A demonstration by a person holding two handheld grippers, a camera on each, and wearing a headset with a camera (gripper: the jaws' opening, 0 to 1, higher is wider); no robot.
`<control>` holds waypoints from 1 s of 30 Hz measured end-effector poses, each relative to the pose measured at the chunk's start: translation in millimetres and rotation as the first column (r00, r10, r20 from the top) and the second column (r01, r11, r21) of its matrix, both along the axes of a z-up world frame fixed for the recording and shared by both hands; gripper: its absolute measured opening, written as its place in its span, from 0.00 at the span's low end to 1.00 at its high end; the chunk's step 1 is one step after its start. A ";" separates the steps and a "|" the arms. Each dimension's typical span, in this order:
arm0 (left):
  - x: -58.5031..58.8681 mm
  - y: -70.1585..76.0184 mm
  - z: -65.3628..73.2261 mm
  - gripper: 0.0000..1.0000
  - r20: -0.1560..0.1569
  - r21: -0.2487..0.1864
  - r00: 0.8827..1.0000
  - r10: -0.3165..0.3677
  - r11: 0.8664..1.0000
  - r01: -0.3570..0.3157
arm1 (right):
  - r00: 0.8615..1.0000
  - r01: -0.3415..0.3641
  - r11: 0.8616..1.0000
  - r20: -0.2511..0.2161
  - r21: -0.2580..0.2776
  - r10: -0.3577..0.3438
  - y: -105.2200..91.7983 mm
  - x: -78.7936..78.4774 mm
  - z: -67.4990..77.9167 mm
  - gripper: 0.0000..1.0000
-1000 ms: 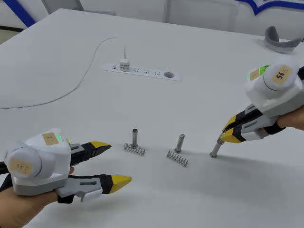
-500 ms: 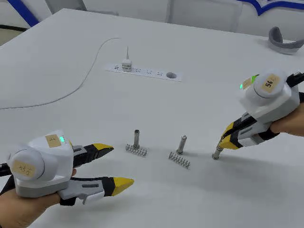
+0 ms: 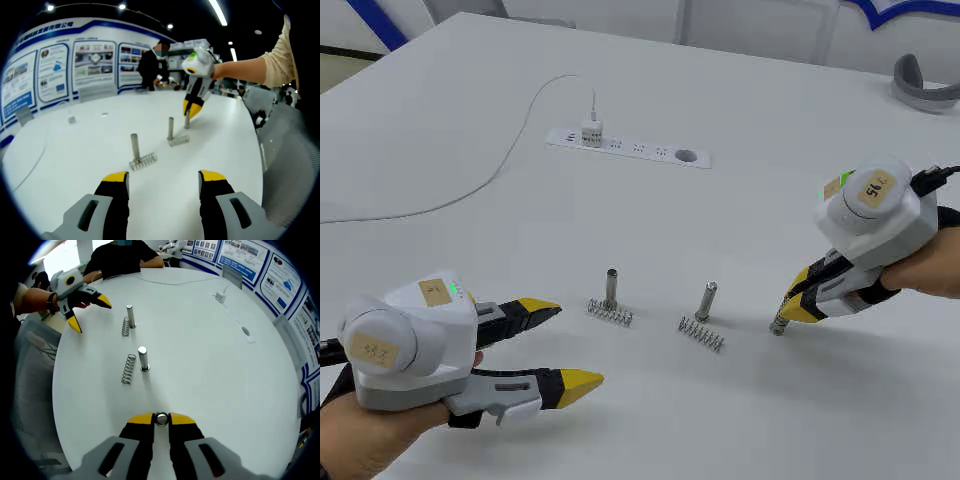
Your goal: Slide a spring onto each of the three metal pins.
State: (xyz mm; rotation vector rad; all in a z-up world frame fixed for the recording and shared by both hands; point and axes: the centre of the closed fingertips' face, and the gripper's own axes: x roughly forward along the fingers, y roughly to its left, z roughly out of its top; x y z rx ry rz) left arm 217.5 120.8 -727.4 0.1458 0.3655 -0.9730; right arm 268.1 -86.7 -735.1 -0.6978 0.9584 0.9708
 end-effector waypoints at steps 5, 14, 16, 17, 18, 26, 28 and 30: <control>0.1 0.2 0.7 0.57 0.002 -0.001 1.000 0.003 1.000 -0.003 | 1.000 0.005 1.000 -0.010 -0.005 -0.005 -0.4 -1.9 -4.6 0.12; -1.7 -0.1 0.2 0.56 -0.001 0.000 1.000 0.003 1.000 -0.003 | 1.000 0.009 1.000 -0.008 -0.007 -0.009 -0.8 -1.6 -8.5 0.12; -1.8 -0.2 0.9 0.56 0.000 -0.001 1.000 0.003 1.000 -0.003 | 1.000 0.009 1.000 -0.009 -0.010 -0.009 -1.5 -1.9 -9.5 0.12; -1.8 -0.3 1.2 0.56 0.000 0.000 1.000 0.003 1.000 -0.003 | 1.000 0.006 1.000 -0.007 -0.011 -0.006 -1.4 -2.1 -10.0 0.13; -1.8 -0.4 1.5 0.57 0.001 0.000 1.000 0.003 1.000 -0.003 | 1.000 0.005 1.000 -0.007 -0.011 -0.006 -1.3 -2.2 -10.1 0.13; -2.4 -1.5 3.2 0.57 0.003 -0.002 1.000 0.001 1.000 -0.001 | 1.000 0.008 1.000 0.011 0.009 -0.008 1.6 -1.4 -4.8 0.17; -1.9 -1.4 4.2 0.57 0.005 -0.004 1.000 0.003 1.000 -0.003 | 1.000 0.010 1.000 0.019 0.014 -0.010 2.1 -1.2 -1.4 0.19; -1.7 -1.5 4.7 0.57 0.007 -0.005 1.000 0.003 1.000 -0.003 | 0.999 0.012 1.000 0.035 0.016 -0.013 2.5 -0.5 2.5 0.22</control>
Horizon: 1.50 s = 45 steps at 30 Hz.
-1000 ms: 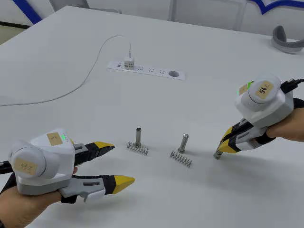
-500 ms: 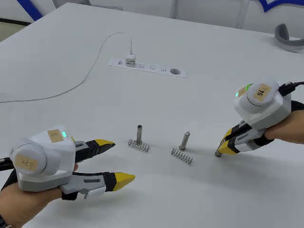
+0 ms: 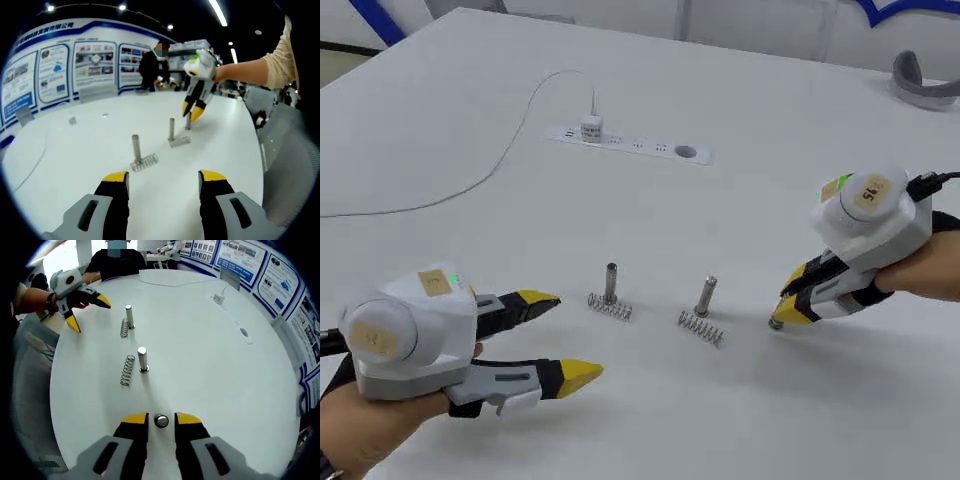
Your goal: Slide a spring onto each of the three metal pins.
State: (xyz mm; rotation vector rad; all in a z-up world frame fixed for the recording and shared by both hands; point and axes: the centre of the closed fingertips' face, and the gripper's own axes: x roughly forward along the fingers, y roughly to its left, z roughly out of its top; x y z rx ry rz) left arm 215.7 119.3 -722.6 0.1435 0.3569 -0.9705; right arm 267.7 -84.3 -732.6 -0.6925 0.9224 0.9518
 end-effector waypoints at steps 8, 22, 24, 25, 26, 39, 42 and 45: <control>0.0 -1.4 0.6 0.57 0.004 0.006 1.000 -0.015 1.000 0.015 | 0.999 0.010 1.000 0.042 0.021 -0.011 10.9 -0.9 16.0 0.22; 1.5 -4.1 4.5 0.56 0.014 0.003 1.000 -0.024 1.000 0.024 | 0.999 -0.023 0.999 0.034 0.044 0.021 49.8 -10.3 10.5 0.22; 1.2 -3.2 4.3 0.56 0.014 0.005 1.000 -0.022 1.000 0.022 | 0.999 -0.029 0.998 0.028 0.047 0.028 53.3 -11.5 8.0 0.22; 1.4 -2.4 4.5 0.56 0.014 0.004 1.000 -0.020 1.000 0.019 | 0.999 -0.033 0.998 0.026 0.048 0.032 55.6 -12.3 6.4 0.21; 1.5 -1.9 4.8 0.56 0.015 0.003 1.000 -0.018 1.000 0.018 | 0.999 -0.033 0.998 0.022 0.050 0.032 56.8 -12.5 5.3 0.21; -3.2 -8.3 4.5 0.56 0.015 0.013 0.999 -0.034 0.999 0.034 | 0.999 -0.020 0.997 -0.024 0.069 0.022 72.9 -21.2 -20.6 0.18; -3.2 -7.8 3.5 0.56 0.013 0.015 0.999 -0.036 0.999 0.036 | 0.999 -0.010 0.998 -0.034 0.064 0.013 73.6 -21.6 -27.6 0.18; -2.8 -7.1 3.0 0.55 0.012 0.015 0.999 -0.035 0.999 0.035 | 0.999 -0.004 0.998 -0.044 0.062 0.007 74.4 -21.7 -31.9 0.17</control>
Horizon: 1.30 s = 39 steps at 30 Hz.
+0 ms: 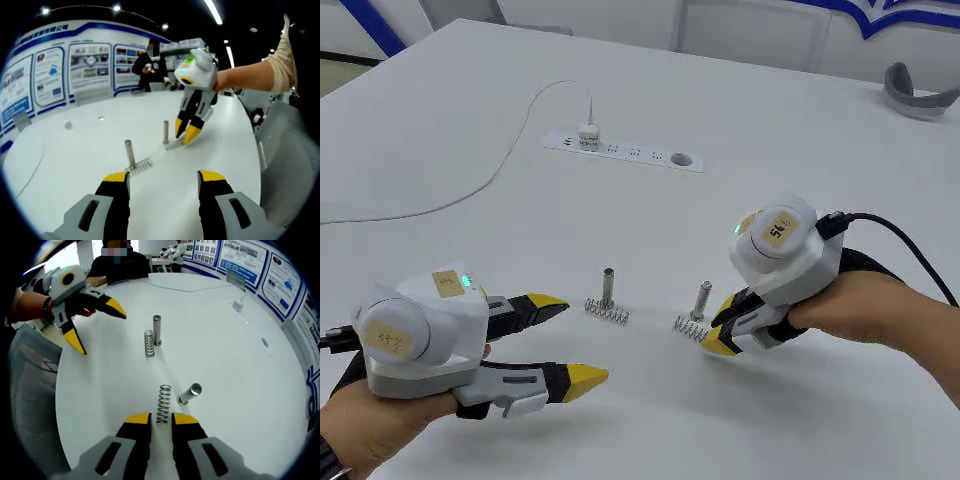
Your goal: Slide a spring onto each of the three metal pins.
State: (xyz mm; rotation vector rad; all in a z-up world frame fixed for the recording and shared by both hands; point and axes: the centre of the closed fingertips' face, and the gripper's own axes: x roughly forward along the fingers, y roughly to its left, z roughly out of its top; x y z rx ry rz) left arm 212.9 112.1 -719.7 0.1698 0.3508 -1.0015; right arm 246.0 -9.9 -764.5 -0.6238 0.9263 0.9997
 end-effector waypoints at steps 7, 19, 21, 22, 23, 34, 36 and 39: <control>1.3 1.7 -0.6 0.55 -0.002 0.003 1.000 0.000 1.000 0.000 | 1.000 0.019 1.000 -0.009 -0.011 -0.019 -0.6 1.9 -5.4 0.14; 0.8 -1.6 -0.1 0.55 0.001 0.003 1.000 -0.009 1.000 0.009 | 0.999 0.020 1.000 -0.034 -0.008 -0.020 0.3 0.3 -8.2 0.12; 0.2 -3.0 0.3 0.54 0.002 0.004 1.000 -0.013 1.000 0.013 | 0.999 0.014 1.000 -0.032 -0.010 -0.015 0.3 -0.1 -7.9 0.12; 0.0 -3.6 0.4 0.54 0.003 0.004 1.000 -0.015 1.000 0.015 | 1.000 0.009 1.000 -0.029 -0.011 -0.009 0.2 -0.4 -7.8 0.12; -0.3 -4.0 0.5 0.54 0.003 0.003 1.000 -0.017 1.000 0.017 | 1.000 0.003 1.000 -0.026 -0.011 -0.004 0.3 -1.1 -7.1 0.12; -4.4 -19.0 2.0 0.53 0.011 0.002 0.999 -0.048 0.999 0.048 | 1.000 -0.023 1.000 -0.015 -0.006 0.023 1.9 -11.3 7.4 0.11; -5.5 -22.5 2.6 0.53 0.014 0.003 0.998 -0.058 0.998 0.058 | 0.999 -0.031 0.999 -0.011 -0.009 0.031 2.1 -14.1 11.1 0.11; -6.9 -26.1 3.0 0.52 0.017 0.005 0.997 -0.071 0.997 0.071 | 0.999 -0.048 0.999 -0.004 -0.011 0.048 3.3 -18.9 17.0 0.11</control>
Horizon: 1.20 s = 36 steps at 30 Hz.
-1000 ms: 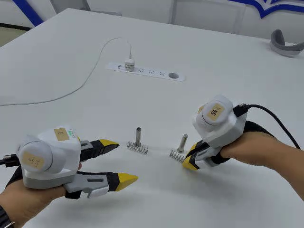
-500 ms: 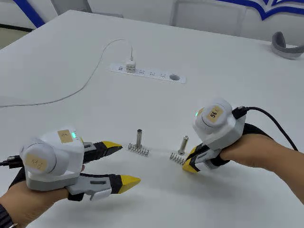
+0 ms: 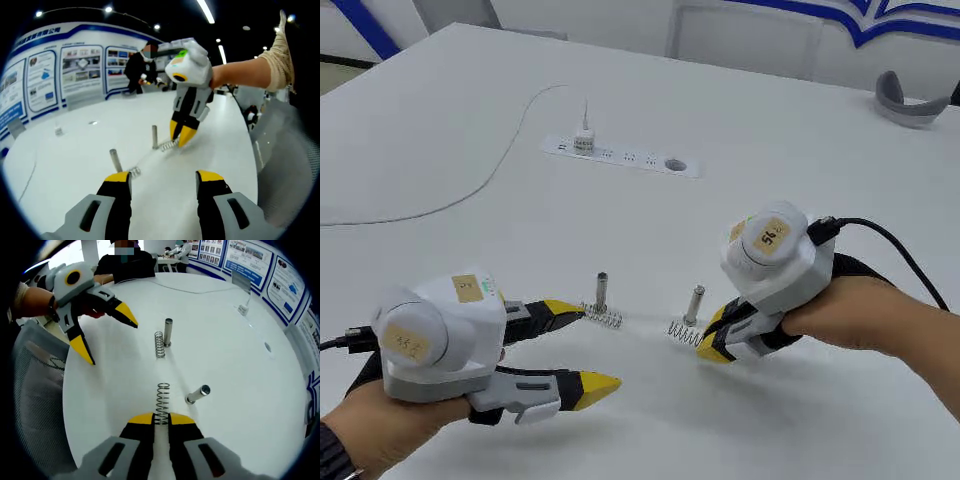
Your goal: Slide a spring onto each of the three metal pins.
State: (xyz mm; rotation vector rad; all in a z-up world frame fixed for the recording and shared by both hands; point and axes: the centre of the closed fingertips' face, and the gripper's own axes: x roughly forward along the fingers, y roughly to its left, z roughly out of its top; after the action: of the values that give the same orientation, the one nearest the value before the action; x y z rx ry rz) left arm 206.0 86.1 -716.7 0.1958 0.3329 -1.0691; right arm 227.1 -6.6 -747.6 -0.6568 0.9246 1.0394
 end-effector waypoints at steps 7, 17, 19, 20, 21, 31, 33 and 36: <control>-2.8 -7.5 3.4 0.51 0.009 -0.002 1.000 -0.026 1.000 0.026 | 0.998 -0.057 0.998 0.016 -0.003 0.057 6.2 -11.8 13.8 0.11; -4.6 -18.6 7.4 0.49 0.024 0.003 0.998 -0.064 0.998 0.064 | 0.991 -0.133 0.991 0.032 -0.005 0.133 15.5 -23.8 25.6 0.11; -5.4 -20.9 7.4 0.48 0.026 0.003 0.997 -0.071 0.997 0.071 | 0.987 -0.157 0.988 0.037 -0.010 0.157 17.9 -26.0 26.3 0.11; -5.9 -21.9 7.4 0.47 0.026 0.003 0.997 -0.074 0.997 0.074 | 0.986 -0.162 0.987 0.038 -0.011 0.162 18.9 -26.3 26.6 0.11; -6.9 -23.5 7.5 0.46 0.027 0.004 0.996 -0.081 0.997 0.081 | 0.985 -0.171 0.985 0.039 -0.013 0.171 20.1 -26.8 26.7 0.12; -13.6 -33.7 7.5 0.42 0.043 0.017 0.991 -0.128 0.992 0.127 | 0.962 -0.269 0.963 0.041 -0.026 0.270 31.6 -37.3 27.4 0.12; -14.7 -34.6 7.2 0.41 0.044 0.018 0.990 -0.134 0.991 0.133 | 0.958 -0.285 0.958 0.041 -0.026 0.285 32.9 -39.1 27.4 0.12; -16.8 -36.3 6.9 0.39 0.047 0.021 0.988 -0.146 0.989 0.145 | 0.949 -0.312 0.950 0.039 -0.025 0.313 35.1 -42.5 27.1 0.12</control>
State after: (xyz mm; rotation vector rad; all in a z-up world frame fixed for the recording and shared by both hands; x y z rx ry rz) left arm 189.2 49.7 -709.8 0.2646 0.2882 -1.2038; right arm 184.6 28.5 -720.4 -0.8579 0.8085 1.2938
